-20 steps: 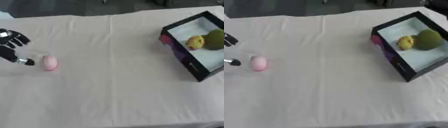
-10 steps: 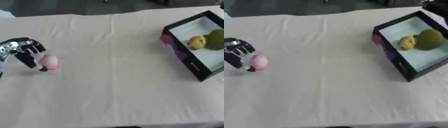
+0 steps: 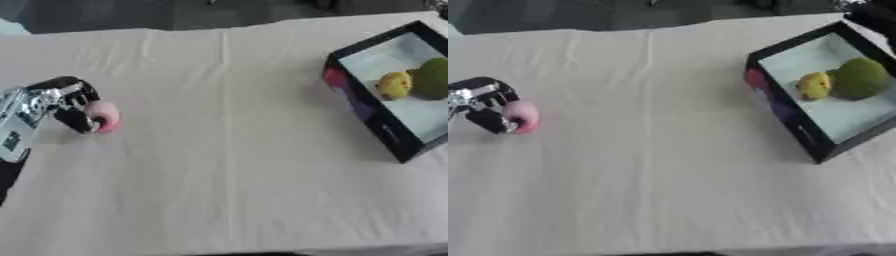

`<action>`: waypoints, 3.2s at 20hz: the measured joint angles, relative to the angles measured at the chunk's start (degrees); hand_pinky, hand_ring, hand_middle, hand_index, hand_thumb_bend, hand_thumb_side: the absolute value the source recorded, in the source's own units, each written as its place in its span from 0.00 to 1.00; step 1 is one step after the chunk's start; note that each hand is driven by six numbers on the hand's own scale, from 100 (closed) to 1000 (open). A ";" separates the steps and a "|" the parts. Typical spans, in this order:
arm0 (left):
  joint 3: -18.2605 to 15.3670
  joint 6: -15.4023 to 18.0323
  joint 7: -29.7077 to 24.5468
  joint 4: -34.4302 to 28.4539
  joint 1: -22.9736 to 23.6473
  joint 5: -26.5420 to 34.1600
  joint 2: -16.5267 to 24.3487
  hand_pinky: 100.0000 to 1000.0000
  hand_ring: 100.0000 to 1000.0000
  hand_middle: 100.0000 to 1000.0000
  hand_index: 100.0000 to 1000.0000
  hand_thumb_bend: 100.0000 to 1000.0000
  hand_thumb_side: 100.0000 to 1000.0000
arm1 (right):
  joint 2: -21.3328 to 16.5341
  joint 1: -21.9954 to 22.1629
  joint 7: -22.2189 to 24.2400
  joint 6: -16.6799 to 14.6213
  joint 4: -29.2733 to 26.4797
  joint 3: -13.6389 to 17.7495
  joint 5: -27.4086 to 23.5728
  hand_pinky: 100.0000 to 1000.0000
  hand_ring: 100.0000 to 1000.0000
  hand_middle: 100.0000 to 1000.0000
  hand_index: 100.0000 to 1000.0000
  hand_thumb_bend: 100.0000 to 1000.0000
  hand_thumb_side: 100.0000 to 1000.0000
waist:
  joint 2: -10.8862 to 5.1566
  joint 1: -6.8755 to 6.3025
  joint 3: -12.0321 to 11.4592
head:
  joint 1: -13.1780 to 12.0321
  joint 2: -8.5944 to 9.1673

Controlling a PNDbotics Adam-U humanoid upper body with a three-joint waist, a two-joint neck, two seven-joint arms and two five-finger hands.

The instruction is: Pick up the objects with one hand, pass them to the other hand, and then place them into the box on the other side of the table.

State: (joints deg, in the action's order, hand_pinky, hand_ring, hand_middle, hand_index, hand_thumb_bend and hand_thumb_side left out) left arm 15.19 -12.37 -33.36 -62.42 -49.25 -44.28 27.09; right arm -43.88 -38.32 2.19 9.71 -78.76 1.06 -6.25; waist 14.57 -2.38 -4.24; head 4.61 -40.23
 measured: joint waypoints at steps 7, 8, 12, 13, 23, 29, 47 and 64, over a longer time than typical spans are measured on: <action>-1.28 -4.15 6.17 -15.43 3.02 6.51 1.94 0.69 0.65 0.56 0.56 0.00 0.04 | 0.46 -1.18 0.41 -0.25 -1.87 -0.33 -1.06 0.93 0.92 0.90 0.91 0.00 0.34 | 0.00 0.06 -0.49 | 0.05 -0.02; -1.43 -4.95 8.97 -17.30 3.63 8.22 2.04 0.68 0.65 0.56 0.55 0.00 0.07 | 0.72 -1.83 0.67 -0.37 -2.67 -0.62 -1.29 0.93 0.92 0.90 0.91 0.00 0.32 | 0.00 0.13 -0.49 | 0.06 -0.02; -1.48 -5.08 22.00 -21.22 6.15 18.15 1.18 0.68 0.64 0.55 0.54 0.00 0.13 | 2.31 -5.08 3.23 -0.88 -6.46 -2.71 -1.63 0.93 0.93 0.91 0.92 0.00 0.27 | 0.00 0.55 -0.68 | 0.17 0.00; -1.46 -4.30 25.24 -21.54 6.69 20.67 0.50 0.67 0.63 0.55 0.54 0.00 0.14 | 2.86 -5.93 4.21 -0.93 -7.30 -3.43 -1.59 0.93 0.93 0.91 0.92 0.00 0.26 | 0.00 0.69 -0.76 | 0.23 0.00; -0.89 7.35 43.21 -18.43 9.38 31.09 -8.26 0.68 0.63 0.54 0.54 0.00 0.21 | 10.74 -14.19 18.10 -2.21 -9.54 -12.21 6.77 0.93 0.94 0.93 0.93 0.00 0.13 | 0.00 1.99 -0.98 | 0.57 0.00; -0.70 14.46 46.18 -15.22 9.40 30.90 -12.38 0.67 0.63 0.54 0.54 0.00 0.22 | 15.97 -16.37 25.50 -4.80 -7.78 -16.19 13.15 0.93 0.94 0.93 0.94 0.00 0.13 | 0.00 2.42 -0.98 | 0.82 0.03; 2.67 25.25 45.75 -14.96 8.47 24.11 -16.29 0.67 0.63 0.54 0.54 0.00 0.20 | 13.21 -13.00 33.95 -7.07 -15.57 -21.54 9.31 0.93 0.95 0.94 0.95 0.00 0.14 | 0.16 2.87 -1.23 | 2.15 0.06; 5.32 26.78 43.41 -16.32 7.88 25.03 -17.49 0.67 0.63 0.54 0.54 0.00 0.20 | 14.10 -13.69 33.40 -5.48 -15.27 -23.15 10.13 0.93 0.95 0.95 0.96 0.00 0.17 | 0.39 2.90 -1.75 | 2.21 0.07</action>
State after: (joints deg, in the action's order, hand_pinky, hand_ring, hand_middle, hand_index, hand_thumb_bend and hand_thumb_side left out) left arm 20.51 14.41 10.04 -78.73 -41.36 -19.25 9.60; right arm -29.78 -52.01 35.59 4.23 -94.03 -22.08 3.88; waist 14.96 0.52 -5.98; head 6.82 -40.16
